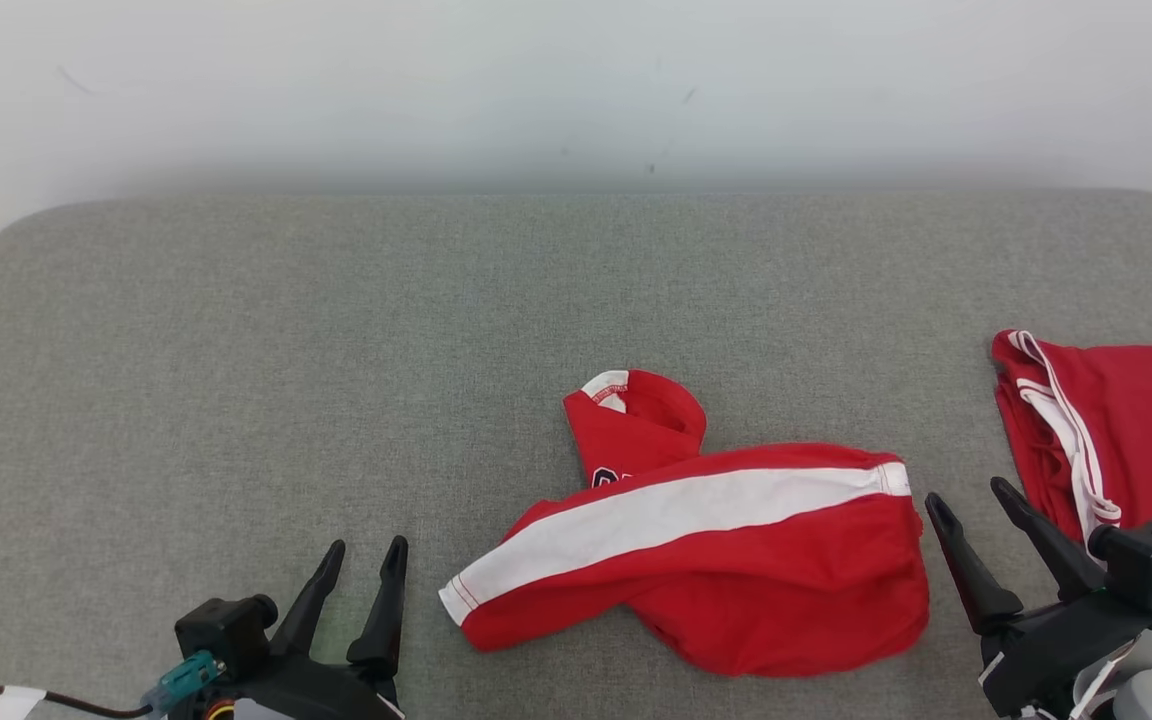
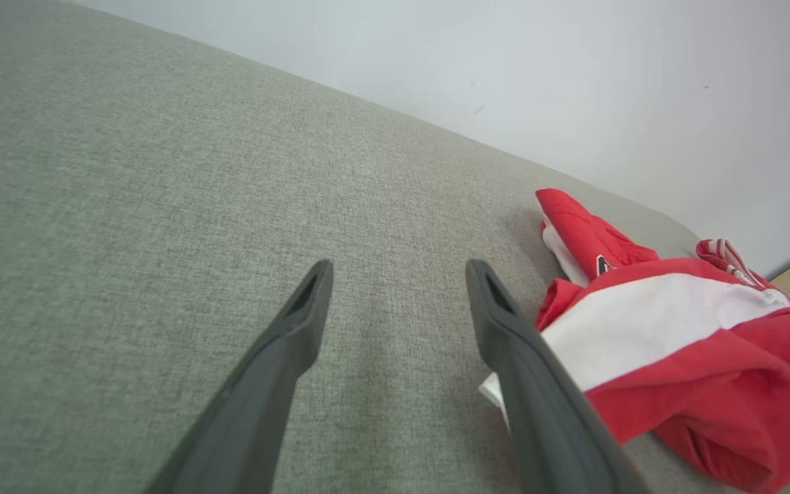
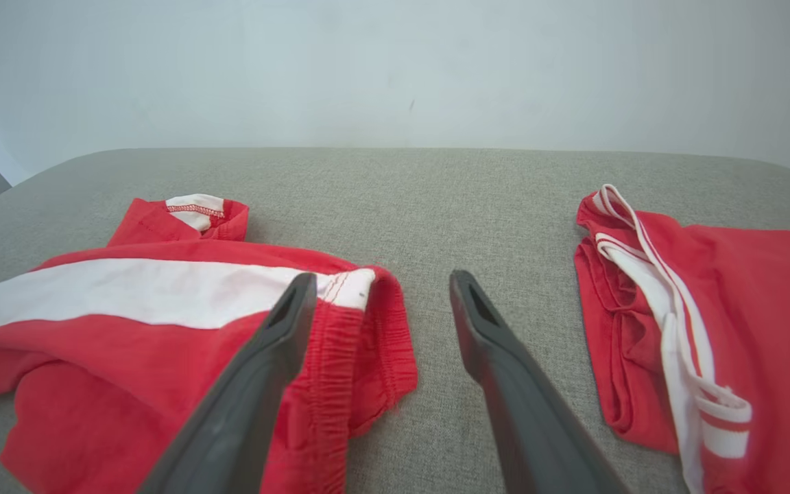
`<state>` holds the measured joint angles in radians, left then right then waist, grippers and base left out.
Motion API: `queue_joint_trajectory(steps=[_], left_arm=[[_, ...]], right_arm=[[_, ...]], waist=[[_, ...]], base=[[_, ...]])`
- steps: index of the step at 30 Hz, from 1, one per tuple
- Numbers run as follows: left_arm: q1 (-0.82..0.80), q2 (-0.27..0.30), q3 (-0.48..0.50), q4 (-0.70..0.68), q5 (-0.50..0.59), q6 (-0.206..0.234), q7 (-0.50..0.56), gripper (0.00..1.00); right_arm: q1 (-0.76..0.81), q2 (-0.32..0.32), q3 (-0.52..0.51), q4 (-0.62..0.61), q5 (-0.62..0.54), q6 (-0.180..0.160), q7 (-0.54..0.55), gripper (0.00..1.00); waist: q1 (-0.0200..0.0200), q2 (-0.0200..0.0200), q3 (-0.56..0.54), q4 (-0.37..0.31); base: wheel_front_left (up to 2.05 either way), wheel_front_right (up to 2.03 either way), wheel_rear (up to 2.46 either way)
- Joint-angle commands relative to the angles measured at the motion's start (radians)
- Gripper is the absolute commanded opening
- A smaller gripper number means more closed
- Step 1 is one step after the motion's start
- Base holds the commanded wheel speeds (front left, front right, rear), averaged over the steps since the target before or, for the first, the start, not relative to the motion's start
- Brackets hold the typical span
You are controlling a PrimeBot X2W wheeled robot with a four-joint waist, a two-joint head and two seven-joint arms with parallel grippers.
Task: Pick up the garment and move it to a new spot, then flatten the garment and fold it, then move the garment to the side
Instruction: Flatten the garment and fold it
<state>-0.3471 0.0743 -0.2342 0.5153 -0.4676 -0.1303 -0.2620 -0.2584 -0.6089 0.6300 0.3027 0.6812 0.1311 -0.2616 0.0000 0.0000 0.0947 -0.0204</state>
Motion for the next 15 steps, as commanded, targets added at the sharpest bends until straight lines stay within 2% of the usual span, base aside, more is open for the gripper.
queue_joint_trajectory(steps=[1, 7, 15], left_arm=[[0.021, -0.001, 0.005, -0.002, 0.009, 0.0, -0.004, 1.0], [0.034, -0.011, 0.019, -0.002, 0.034, 0.0, -0.004, 1.0], [0.076, -0.022, 0.011, 0.019, 0.027, 0.0, -0.004, 1.0]], right_arm=[[0.015, 0.015, -0.014, -0.003, -0.013, -0.001, -0.004, 1.0], [0.038, 0.085, -0.083, -0.008, -0.026, -0.001, -0.004, 1.0], [0.009, 0.156, -0.075, 0.064, -0.005, -0.001, -0.004, 1.0]], waist=[[0.0, 0.0, -0.005, 0.0], [0.0, 0.0, -0.032, 0.005], [0.0, 0.0, -0.076, 0.01]], base=[[0.0, 0.0, 0.0], [0.0, 0.0, 0.0], [0.0, 0.0, 0.0]])
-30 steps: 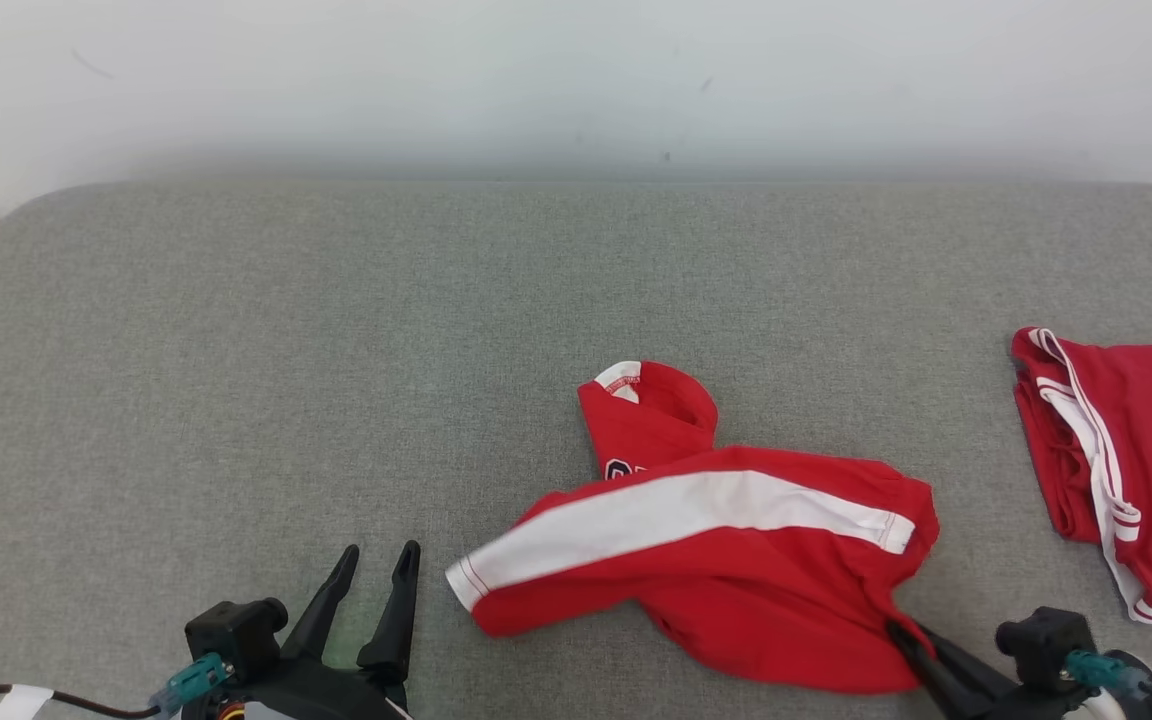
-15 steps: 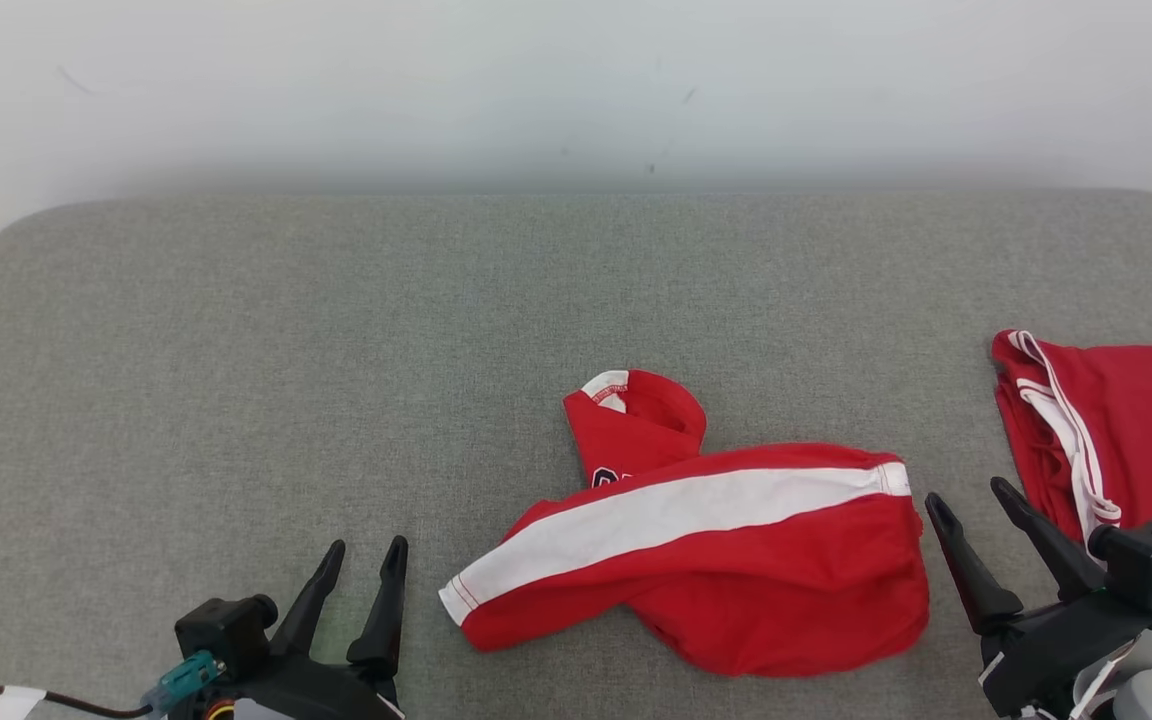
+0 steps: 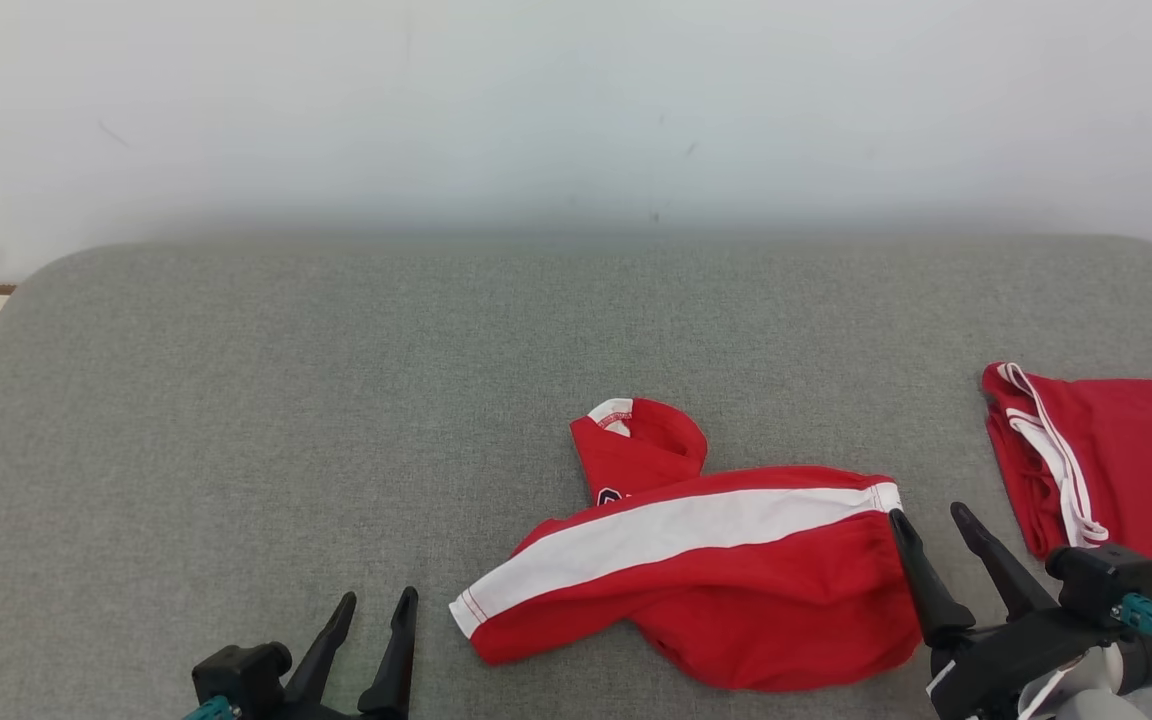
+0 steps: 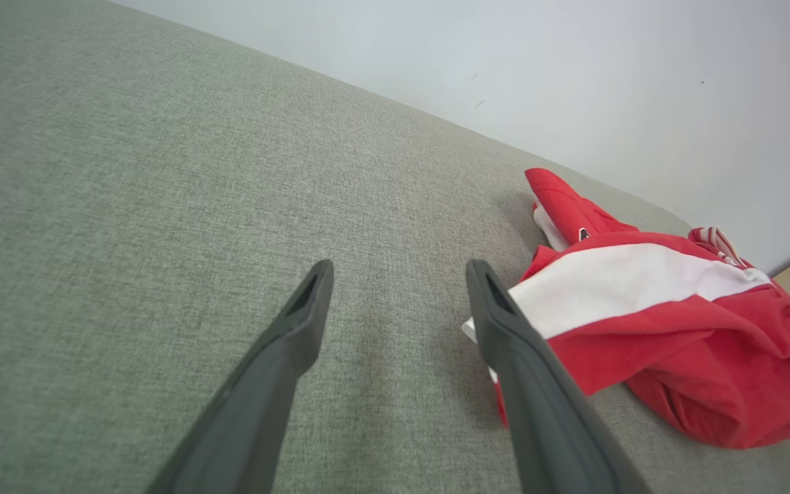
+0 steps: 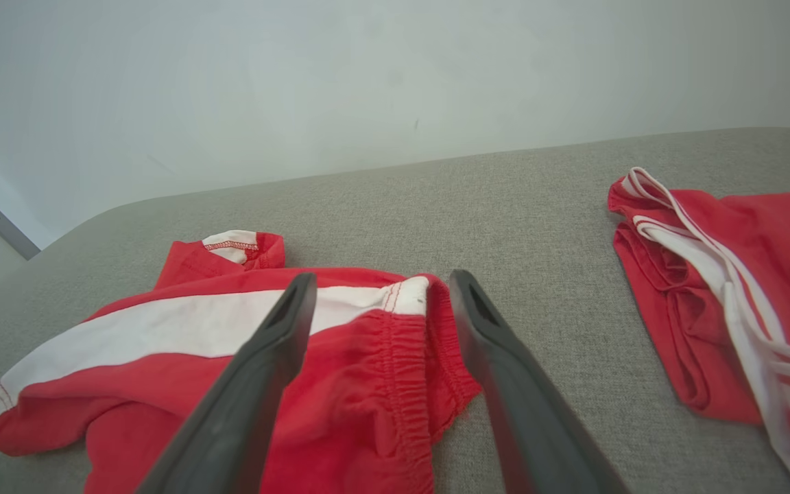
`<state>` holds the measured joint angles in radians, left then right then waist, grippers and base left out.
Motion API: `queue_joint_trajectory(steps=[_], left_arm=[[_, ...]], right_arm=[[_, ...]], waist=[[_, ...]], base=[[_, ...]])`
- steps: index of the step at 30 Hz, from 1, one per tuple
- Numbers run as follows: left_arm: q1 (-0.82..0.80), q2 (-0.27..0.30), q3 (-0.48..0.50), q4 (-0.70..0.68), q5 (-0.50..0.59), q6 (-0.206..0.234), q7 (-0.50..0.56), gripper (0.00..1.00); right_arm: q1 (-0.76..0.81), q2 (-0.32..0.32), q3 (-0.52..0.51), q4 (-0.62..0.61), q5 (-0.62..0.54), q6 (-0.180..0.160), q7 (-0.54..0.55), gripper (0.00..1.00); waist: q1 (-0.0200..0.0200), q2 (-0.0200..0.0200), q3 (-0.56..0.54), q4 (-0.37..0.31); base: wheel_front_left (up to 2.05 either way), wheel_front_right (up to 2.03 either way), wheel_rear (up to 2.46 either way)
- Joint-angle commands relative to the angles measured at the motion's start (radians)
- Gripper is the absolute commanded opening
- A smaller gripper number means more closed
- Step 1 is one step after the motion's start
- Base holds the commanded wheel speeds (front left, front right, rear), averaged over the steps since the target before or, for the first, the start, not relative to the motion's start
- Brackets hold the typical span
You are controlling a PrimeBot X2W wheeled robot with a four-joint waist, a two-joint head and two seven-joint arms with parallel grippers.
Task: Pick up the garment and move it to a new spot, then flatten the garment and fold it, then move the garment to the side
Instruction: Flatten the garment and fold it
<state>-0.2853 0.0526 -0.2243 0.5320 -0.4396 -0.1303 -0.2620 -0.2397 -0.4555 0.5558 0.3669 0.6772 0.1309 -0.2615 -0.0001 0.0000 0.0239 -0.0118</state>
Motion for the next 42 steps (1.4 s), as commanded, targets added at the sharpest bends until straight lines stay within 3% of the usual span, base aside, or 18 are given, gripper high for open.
queue_joint_trajectory(steps=[1, 6, 17, 29, 30, 31, 32, 36, 42], left_arm=[[0.018, 0.0, 0.0, 0.005, -0.002, 0.0, -0.004, 1.0], [0.025, -0.002, -0.034, 0.016, -0.026, 0.0, -0.004, 1.0], [-0.012, -0.001, -0.213, 0.029, -0.209, 0.0, -0.004, 1.0], [-0.055, 0.001, -0.229, 0.027, -0.279, 0.0, -0.004, 0.99], [-0.055, 0.002, -0.231, 0.017, -0.294, 0.0, -0.004, 0.59], [-0.056, 0.004, -0.238, 0.005, -0.309, 0.0, -0.004, 0.4], [-0.056, 0.009, -0.249, -0.004, -0.319, 0.0, -0.004, 0.01], [-0.064, 0.031, -0.253, -0.02, -0.337, 0.0, -0.004, 0.0], [-0.054, 0.056, -0.213, -0.047, -0.279, 0.0, -0.004, 0.0]], right_arm=[[-0.014, 0.01, -0.008, 0.003, -0.008, -0.001, -0.004, 1.0], [-0.007, 0.047, -0.058, 0.02, -0.051, -0.001, -0.004, 1.0], [-0.011, 0.078, -0.096, 0.013, -0.105, -0.001, -0.004, 1.0], [-0.036, 0.074, -0.098, 0.002, -0.105, -0.001, -0.004, 1.0], [-0.036, 0.074, -0.098, 0.001, -0.105, -0.001, -0.004, 1.0], [-0.035, 0.074, -0.1, 0.001, -0.106, -0.001, -0.004, 1.0], [-0.034, 0.073, -0.101, 0.001, -0.106, -0.001, -0.004, 1.0], [-0.035, 0.072, -0.099, 0.003, -0.103, -0.001, -0.004, 1.0], [-0.048, 0.07, -0.071, 0.014, -0.049, -0.001, -0.004, 1.0]], waist=[[0.0001, 0.0, -0.008, 0.001], [0.0001, 0.0, -0.012, 0.001], [0.0001, 0.0, 0.013, -0.022], [0.0001, 0.0, 0.055, -0.049], [0.0001, 0.0, 0.058, -0.049], [0.0001, 0.0, 0.06, -0.049], [0.0001, 0.0, 0.062, -0.049], [0.0001, 0.0, 0.067, -0.046], [0.0001, 0.0, 0.077, -0.033]], base=[[0.0, 0.0, 0.0], [0.0, 0.0, 0.0], [0.0, 0.0, 0.0], [0.0, 0.0, 0.0], [0.0, 0.0, 0.0], [0.0, 0.0, 0.0], [0.0, 0.0, 0.0], [0.0, 0.0, 0.0], [0.0, 0.0, 0.0]])
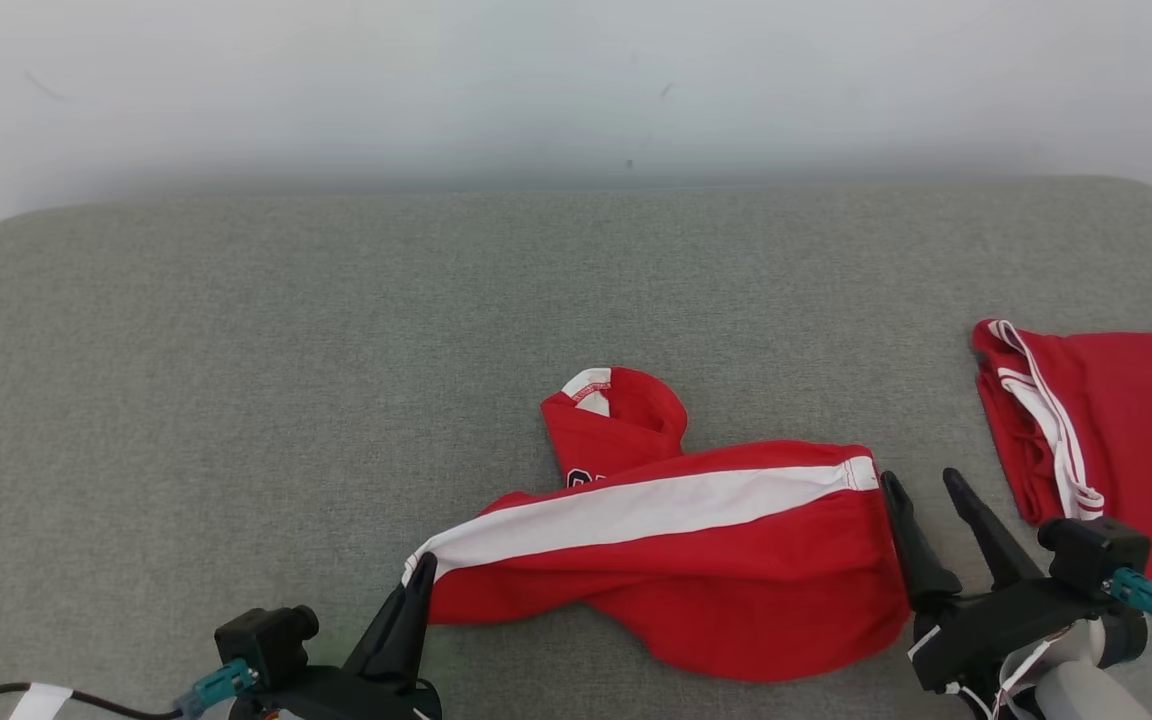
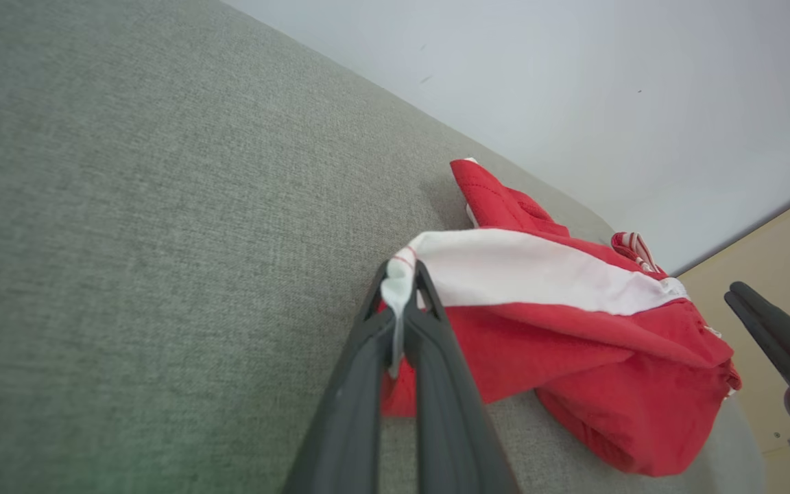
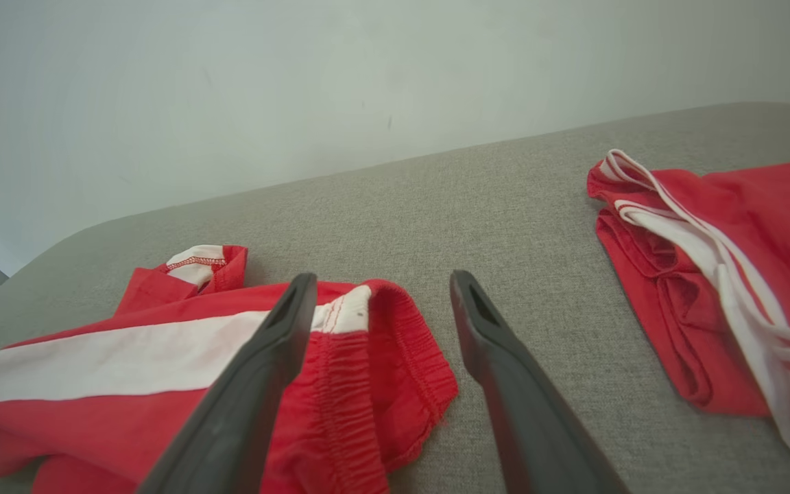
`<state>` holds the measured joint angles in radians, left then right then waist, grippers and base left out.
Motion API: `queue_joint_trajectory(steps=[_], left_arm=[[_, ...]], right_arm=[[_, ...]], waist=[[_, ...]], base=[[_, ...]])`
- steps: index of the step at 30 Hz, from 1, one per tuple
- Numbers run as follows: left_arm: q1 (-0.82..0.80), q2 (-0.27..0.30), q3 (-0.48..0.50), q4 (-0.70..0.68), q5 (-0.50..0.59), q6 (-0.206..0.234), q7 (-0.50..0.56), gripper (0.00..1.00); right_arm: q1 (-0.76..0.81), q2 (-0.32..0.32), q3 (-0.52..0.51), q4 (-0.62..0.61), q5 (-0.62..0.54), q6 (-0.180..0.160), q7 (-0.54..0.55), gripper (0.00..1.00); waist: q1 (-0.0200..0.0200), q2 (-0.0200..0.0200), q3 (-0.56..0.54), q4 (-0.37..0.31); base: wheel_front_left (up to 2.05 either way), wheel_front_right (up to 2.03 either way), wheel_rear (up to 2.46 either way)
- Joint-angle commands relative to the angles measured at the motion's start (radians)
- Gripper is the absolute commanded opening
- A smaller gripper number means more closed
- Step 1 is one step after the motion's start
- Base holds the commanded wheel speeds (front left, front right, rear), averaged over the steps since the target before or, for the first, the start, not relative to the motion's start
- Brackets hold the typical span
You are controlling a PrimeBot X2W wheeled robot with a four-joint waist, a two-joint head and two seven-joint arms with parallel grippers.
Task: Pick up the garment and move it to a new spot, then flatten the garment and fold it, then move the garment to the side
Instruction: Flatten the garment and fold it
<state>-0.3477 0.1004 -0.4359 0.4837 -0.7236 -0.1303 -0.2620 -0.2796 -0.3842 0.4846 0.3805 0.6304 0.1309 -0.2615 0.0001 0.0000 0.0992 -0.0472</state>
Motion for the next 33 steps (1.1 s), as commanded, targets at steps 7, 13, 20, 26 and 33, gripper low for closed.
queue_joint_trajectory(steps=[7, 13, 20, 26, 33], left_arm=[[0.017, 0.005, 0.019, -0.016, 0.069, 0.0, -0.004, 0.0], [0.017, -0.004, 0.025, -0.02, 0.086, 0.0, -0.004, 0.0], [0.019, -0.008, 0.032, -0.02, 0.1, 0.0, -0.004, 0.0], [0.011, -0.01, 0.034, -0.017, 0.102, 0.0, -0.004, 0.0], [-0.006, -0.01, 0.034, -0.017, 0.095, 0.0, -0.004, 0.0]], right_arm=[[-0.039, -0.005, 0.08, 0.025, 0.152, -0.001, -0.004, 1.0], [-0.088, -0.037, 0.177, 0.062, 0.253, -0.001, -0.004, 0.89], [-0.126, -0.067, 0.239, 0.082, 0.324, -0.001, -0.004, 0.34], [-0.152, -0.084, 0.307, 0.106, 0.372, -0.001, -0.004, 0.29], [-0.181, -0.1, 0.344, 0.099, 0.407, -0.001, -0.004, 0.0]], waist=[[-0.0001, 0.0, 0.012, 0.035], [-0.0001, 0.0, 0.017, 0.053], [-0.0001, 0.0, 0.019, 0.053], [-0.0001, 0.0, 0.023, 0.05], [-0.0001, 0.0, 0.027, 0.052]], base=[[0.0, 0.0, 0.0], [0.0, 0.0, 0.0], [0.0, 0.0, 0.0], [0.0, 0.0, 0.0], [0.0, 0.0, 0.0]])
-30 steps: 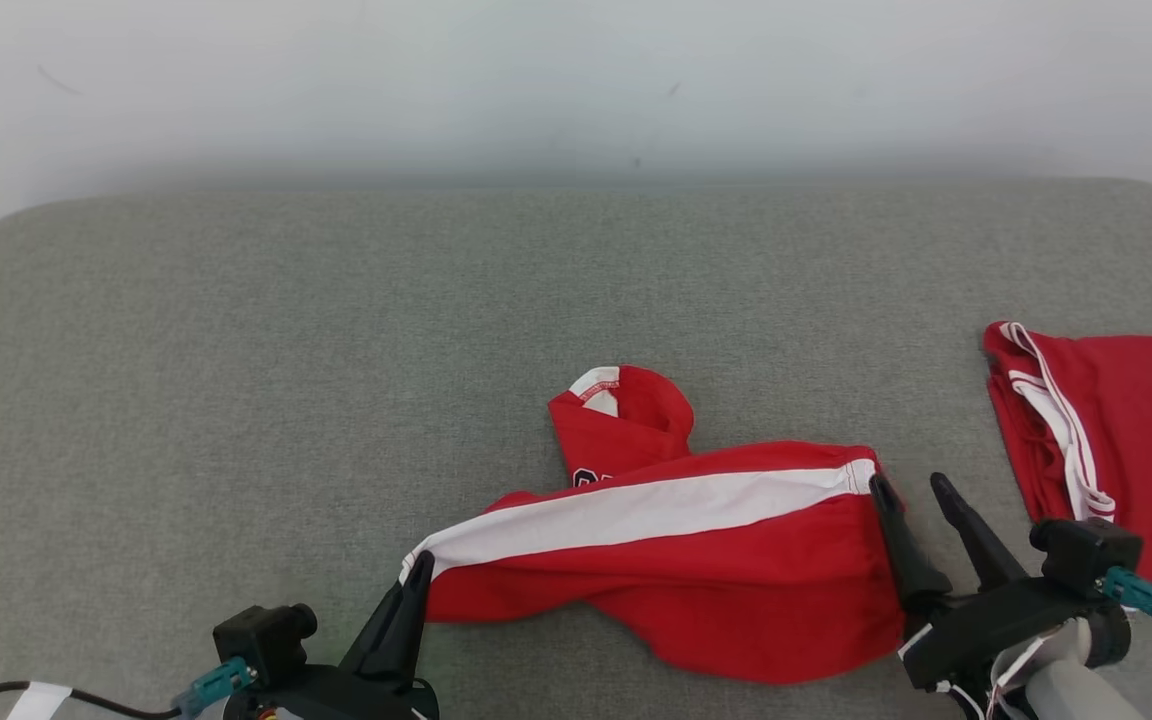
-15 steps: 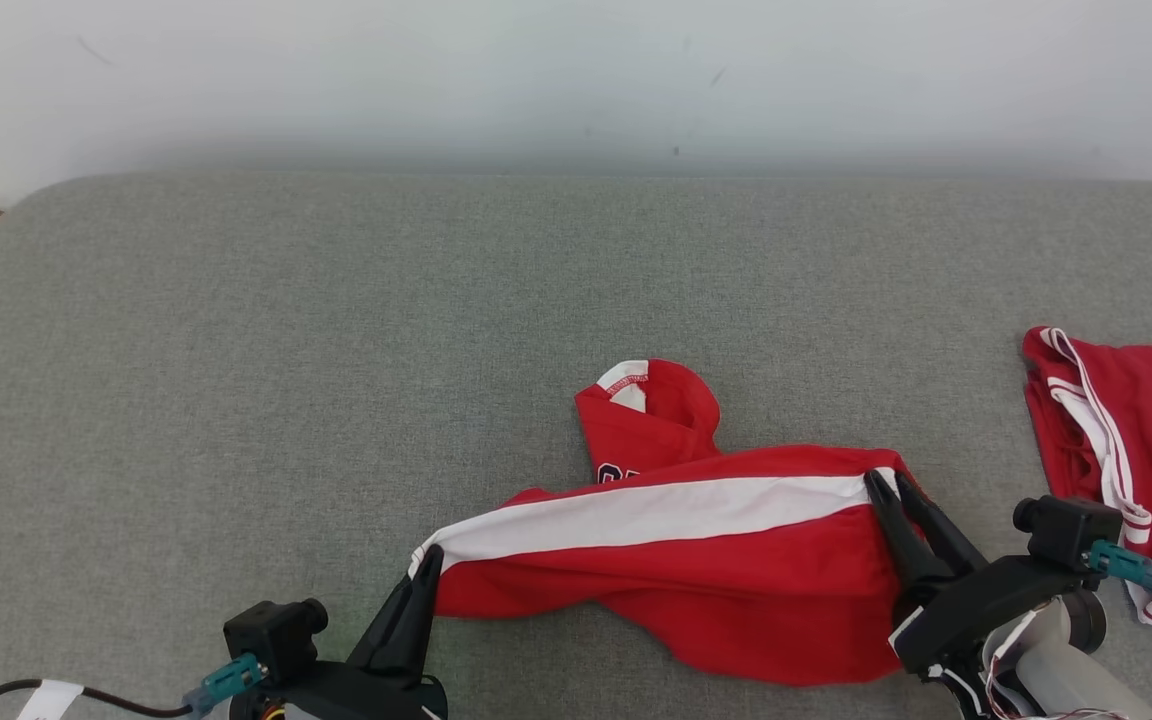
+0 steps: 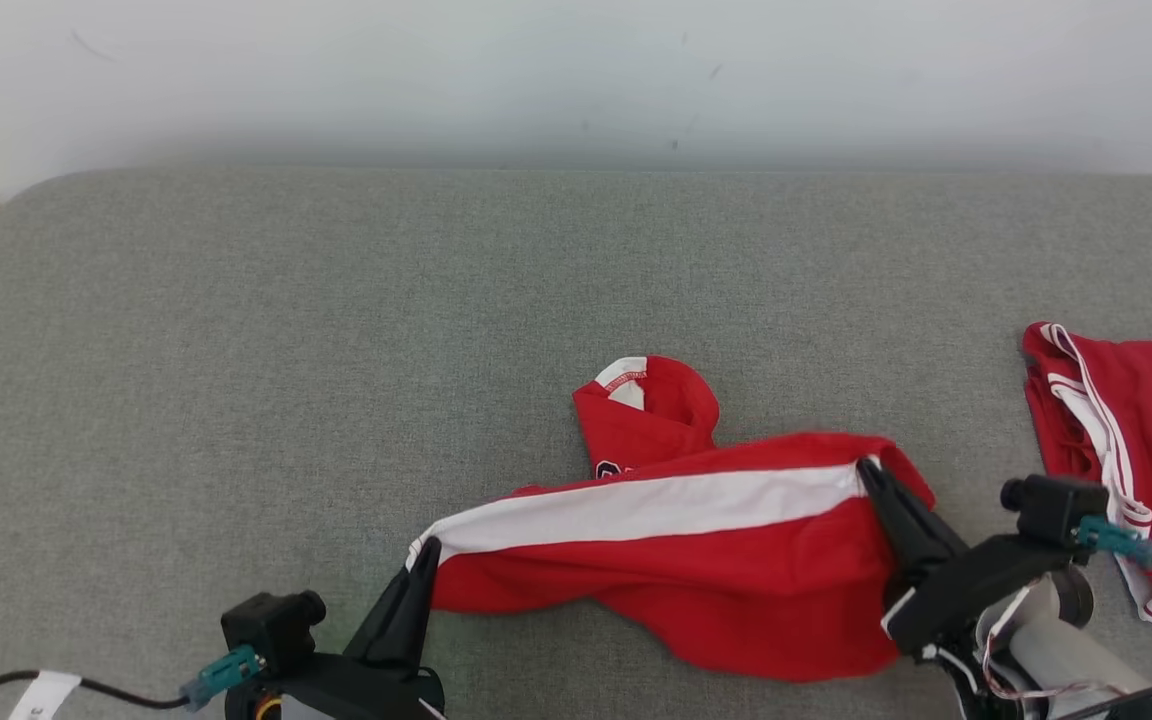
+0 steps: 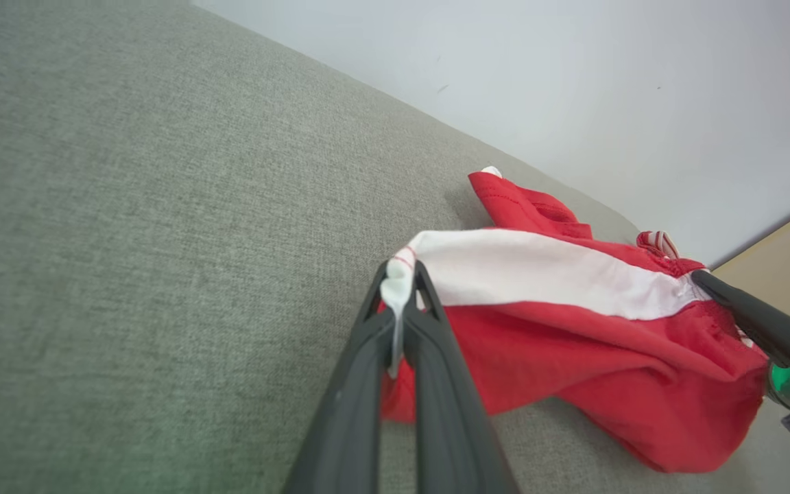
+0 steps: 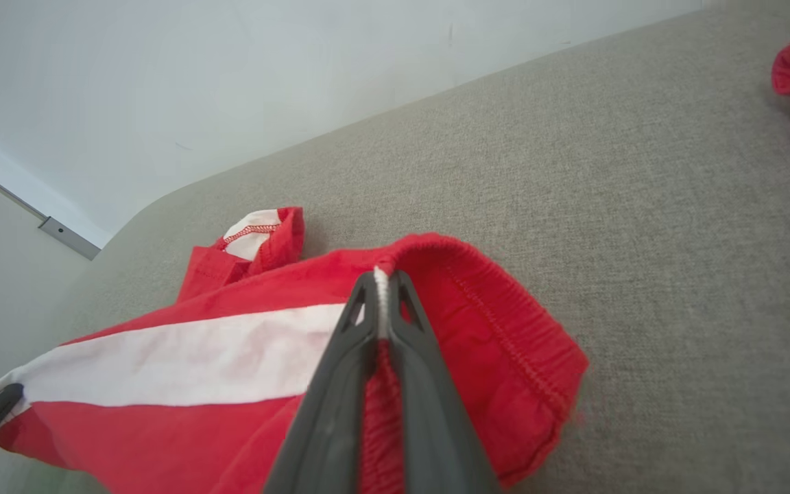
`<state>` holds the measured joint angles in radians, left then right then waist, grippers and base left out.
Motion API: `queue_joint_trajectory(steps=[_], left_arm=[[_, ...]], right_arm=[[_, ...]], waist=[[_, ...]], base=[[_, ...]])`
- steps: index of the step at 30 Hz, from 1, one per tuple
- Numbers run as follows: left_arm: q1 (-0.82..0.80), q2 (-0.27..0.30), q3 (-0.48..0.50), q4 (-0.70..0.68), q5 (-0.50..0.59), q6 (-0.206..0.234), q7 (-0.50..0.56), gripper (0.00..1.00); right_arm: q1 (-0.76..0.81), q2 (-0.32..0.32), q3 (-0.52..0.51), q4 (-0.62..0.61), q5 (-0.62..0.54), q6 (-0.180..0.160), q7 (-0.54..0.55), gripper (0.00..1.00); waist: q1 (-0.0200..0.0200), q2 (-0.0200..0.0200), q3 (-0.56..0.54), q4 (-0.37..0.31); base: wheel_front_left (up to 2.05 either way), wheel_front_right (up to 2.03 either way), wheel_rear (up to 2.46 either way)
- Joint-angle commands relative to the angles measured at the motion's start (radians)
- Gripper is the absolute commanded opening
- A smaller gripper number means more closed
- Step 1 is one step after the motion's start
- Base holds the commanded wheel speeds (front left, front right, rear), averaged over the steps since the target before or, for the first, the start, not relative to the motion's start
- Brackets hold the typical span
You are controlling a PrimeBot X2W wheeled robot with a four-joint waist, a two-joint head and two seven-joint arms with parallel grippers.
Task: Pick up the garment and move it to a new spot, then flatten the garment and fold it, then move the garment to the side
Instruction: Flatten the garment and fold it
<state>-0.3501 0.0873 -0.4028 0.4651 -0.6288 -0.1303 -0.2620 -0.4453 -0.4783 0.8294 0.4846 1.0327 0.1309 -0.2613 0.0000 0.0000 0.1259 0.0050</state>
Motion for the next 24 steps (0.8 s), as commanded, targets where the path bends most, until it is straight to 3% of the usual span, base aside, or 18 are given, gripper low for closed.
queue_joint_trajectory(steps=[1, 7, 13, 17, 24], left_arm=[[-0.013, 0.011, 0.0, -0.002, 0.006, 0.0, -0.004, 0.0], [-0.14, 0.098, -0.044, -0.005, 0.066, 0.0, -0.004, 0.0], [-0.414, 0.216, -0.116, 0.006, 0.051, 0.0, 0.014, 0.0], [-0.668, 0.284, -0.18, 0.036, 0.034, 0.0, 0.065, 0.0], [-0.963, 0.311, -0.208, 0.141, 0.008, 0.0, 0.104, 0.0]], right_arm=[[-0.024, -0.007, -0.008, -0.014, 0.006, -0.001, -0.005, 0.0], [-0.075, 0.0, -0.095, -0.097, -0.001, -0.001, -0.005, 0.0], [-0.223, 0.014, -0.127, -0.143, 0.012, -0.001, -0.005, 0.0], [-0.424, 0.026, -0.115, -0.109, 0.048, -0.001, 0.014, 0.0], [-0.75, 0.055, -0.088, 0.015, 0.059, -0.001, 0.091, 0.0]], waist=[[0.0, 0.0, 0.0, 0.0], [0.0, 0.0, -0.001, -0.001], [0.0, 0.0, 0.011, 0.003], [0.0, 0.0, 0.053, 0.003], [0.0, 0.0, 0.172, 0.007]], base=[[0.0, 0.0, 0.0], [0.0, 0.0, 0.0], [0.0, 0.0, 0.0], [0.0, 0.0, 0.0], [0.0, 0.0, 0.0]])
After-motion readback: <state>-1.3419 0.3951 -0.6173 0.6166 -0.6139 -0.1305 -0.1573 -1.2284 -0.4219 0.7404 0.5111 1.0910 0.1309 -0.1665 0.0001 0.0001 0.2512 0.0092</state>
